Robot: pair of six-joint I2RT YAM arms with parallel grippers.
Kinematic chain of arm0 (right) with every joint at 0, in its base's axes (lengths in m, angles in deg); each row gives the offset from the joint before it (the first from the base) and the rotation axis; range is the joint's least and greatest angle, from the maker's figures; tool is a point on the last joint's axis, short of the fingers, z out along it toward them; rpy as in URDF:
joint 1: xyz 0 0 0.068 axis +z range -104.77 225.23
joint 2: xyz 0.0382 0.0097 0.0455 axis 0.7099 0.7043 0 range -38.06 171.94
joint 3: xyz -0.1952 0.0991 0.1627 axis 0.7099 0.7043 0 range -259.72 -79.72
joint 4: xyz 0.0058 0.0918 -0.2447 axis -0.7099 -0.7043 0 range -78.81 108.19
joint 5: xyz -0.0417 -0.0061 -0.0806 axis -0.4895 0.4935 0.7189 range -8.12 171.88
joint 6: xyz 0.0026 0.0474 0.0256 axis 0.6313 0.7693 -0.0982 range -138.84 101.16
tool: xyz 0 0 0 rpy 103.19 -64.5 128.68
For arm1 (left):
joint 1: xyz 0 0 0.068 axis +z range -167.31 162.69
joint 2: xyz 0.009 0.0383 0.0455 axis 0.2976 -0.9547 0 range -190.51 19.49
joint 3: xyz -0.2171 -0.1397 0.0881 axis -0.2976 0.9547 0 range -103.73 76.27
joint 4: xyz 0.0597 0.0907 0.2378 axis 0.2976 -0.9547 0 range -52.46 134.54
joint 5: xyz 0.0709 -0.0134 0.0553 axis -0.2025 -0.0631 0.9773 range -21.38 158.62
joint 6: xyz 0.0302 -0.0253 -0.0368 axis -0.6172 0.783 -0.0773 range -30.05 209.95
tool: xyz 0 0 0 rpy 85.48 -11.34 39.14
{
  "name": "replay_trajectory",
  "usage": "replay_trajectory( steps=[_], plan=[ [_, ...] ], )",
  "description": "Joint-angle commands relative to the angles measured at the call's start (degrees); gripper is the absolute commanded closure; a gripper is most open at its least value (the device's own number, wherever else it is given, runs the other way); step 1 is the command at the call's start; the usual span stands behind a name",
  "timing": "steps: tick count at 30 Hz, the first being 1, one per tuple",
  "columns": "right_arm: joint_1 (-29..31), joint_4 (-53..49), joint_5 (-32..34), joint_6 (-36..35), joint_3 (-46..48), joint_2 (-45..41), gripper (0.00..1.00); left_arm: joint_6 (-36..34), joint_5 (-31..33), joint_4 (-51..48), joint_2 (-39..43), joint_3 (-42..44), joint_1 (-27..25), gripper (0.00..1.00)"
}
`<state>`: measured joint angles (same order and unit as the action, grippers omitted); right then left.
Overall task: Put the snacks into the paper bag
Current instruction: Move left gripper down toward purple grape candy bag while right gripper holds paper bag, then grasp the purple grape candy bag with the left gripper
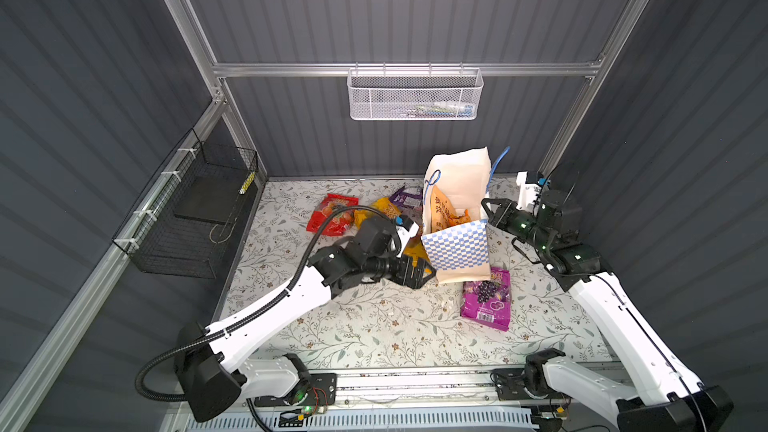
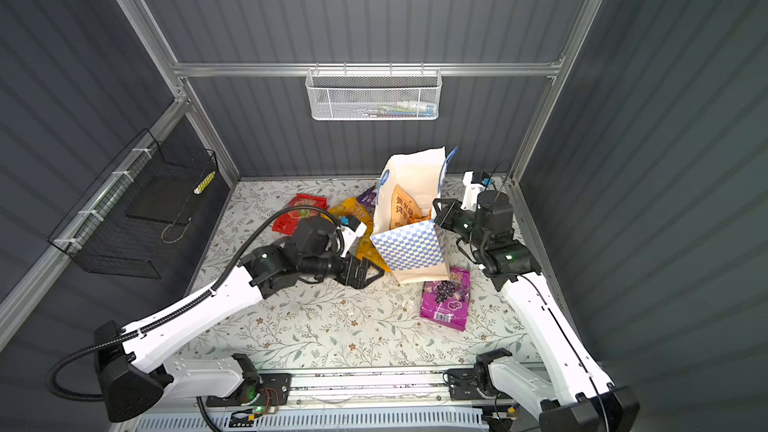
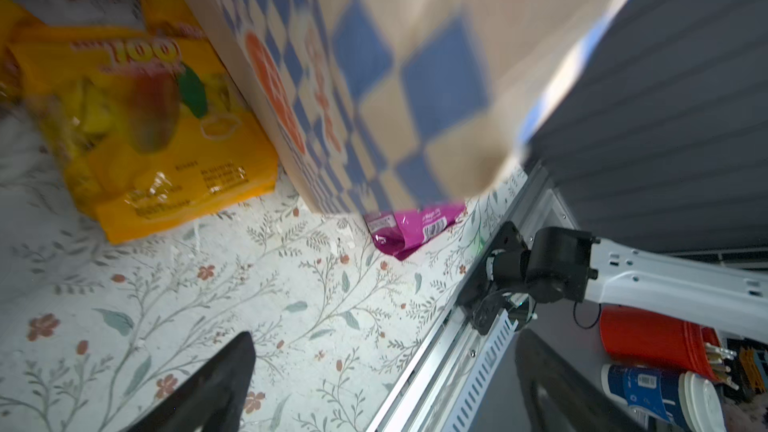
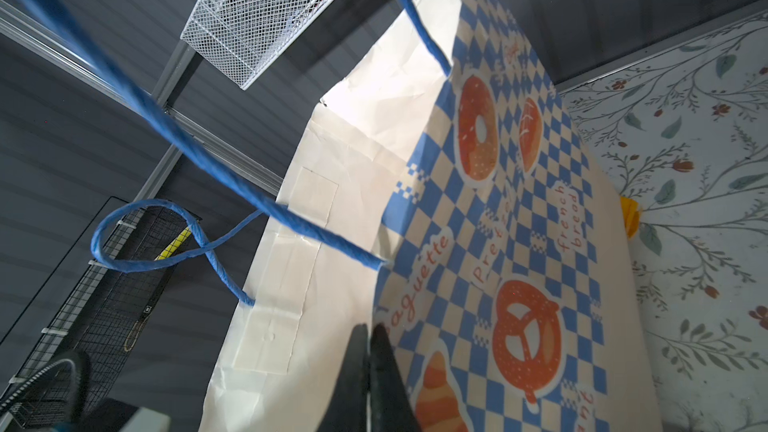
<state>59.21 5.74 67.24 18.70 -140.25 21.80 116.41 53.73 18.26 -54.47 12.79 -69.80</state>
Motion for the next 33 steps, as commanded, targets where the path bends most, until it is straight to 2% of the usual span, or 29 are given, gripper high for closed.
replay_trajectory(
  steps=[1, 5, 7, 11, 15, 18, 21, 28, 33],
  plan=[
    [-0.8, 0.3, 0.1, 0.6, -1.5, 0.3, 1.0, 3.3, 1.5, 8.8, -2.6, 3.9, -4.0, 0.06],
    [-1.4, 0.2, 0.3, 0.9, -1.4, 0.2, 1.0, 6.1, 3.2, 16.5, -9.7, 5.9, -9.9, 0.09],
    [-1.8, 0.2, 0.4, 1.0, -1.3, -0.1, 1.0, 7.8, 4.2, 18.6, -14.7, 4.9, -12.0, 0.12],
    [-2.7, 0.0, 0.5, 1.3, -1.2, -0.2, 1.0, 10.0, 5.2, 23.7, -21.7, 3.0, -15.4, 0.12],
    [-3.6, -0.5, 0.3, 1.5, -1.2, -0.3, 1.0, 8.9, 7.6, 23.5, -27.5, -0.7, -17.6, 0.05],
    [-3.9, -0.5, 0.2, 1.5, -1.0, -0.8, 1.0, 5.3, 8.8, 26.5, -29.1, -0.3, -17.9, 0.0],
    [-4.2, -0.7, 0.1, 1.6, -1.1, -1.4, 1.0, 0.1, 10.5, 29.0, -30.4, 0.6, -17.9, 0.0],
    [-6.2, -2.0, -1.0, 1.6, -2.4, -1.1, 1.0, -5.9, 15.9, 34.0, -30.4, 1.6, -17.8, 0.0],
    [-8.1, -2.0, -2.8, 3.2, -3.3, -0.7, 1.0, -15.1, 13.3, 31.3, -31.9, -2.0, -15.2, 0.0]
  ],
)
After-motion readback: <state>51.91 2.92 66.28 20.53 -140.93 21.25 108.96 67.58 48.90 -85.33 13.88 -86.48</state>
